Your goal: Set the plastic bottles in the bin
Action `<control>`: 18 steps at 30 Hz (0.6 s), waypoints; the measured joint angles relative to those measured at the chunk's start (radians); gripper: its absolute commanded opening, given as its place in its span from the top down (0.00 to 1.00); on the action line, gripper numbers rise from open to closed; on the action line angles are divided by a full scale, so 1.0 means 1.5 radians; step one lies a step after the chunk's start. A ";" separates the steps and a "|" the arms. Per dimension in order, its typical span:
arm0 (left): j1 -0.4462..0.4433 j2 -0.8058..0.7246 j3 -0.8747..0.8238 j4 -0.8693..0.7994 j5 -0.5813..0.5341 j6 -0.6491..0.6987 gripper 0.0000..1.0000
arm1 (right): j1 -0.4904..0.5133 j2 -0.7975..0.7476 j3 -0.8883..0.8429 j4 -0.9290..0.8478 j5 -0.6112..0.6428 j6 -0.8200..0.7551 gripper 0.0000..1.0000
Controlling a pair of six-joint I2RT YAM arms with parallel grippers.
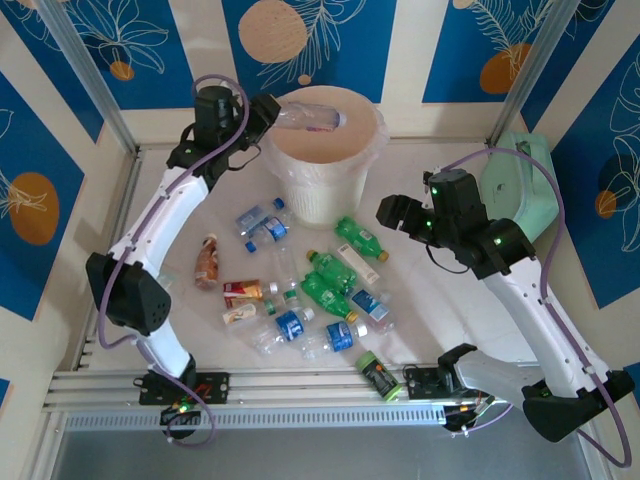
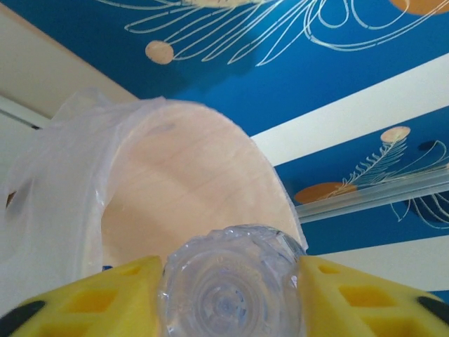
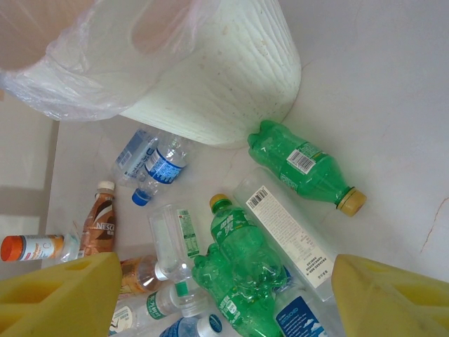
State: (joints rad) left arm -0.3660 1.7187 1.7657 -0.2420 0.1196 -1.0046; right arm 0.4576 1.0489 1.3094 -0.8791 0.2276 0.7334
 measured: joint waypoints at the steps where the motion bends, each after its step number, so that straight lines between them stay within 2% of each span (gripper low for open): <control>1: -0.004 0.001 0.001 -0.005 -0.001 0.005 0.38 | 0.000 0.000 0.000 0.000 0.000 0.000 0.21; 6: -0.020 0.002 0.002 -0.010 -0.007 0.030 0.23 | -0.001 -0.004 -0.008 -0.002 0.000 0.000 0.21; 14: -0.034 -0.019 0.004 -0.072 -0.040 0.101 0.16 | -0.001 -0.010 -0.008 -0.003 0.000 0.000 0.21; 18: -0.034 -0.126 -0.060 -0.134 -0.092 0.170 0.10 | -0.001 -0.018 -0.014 -0.002 0.000 0.000 0.21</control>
State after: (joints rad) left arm -0.4175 1.5295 1.6756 -0.4427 -0.0181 -0.7490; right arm 0.4557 1.0218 1.2884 -0.8825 0.2276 0.7334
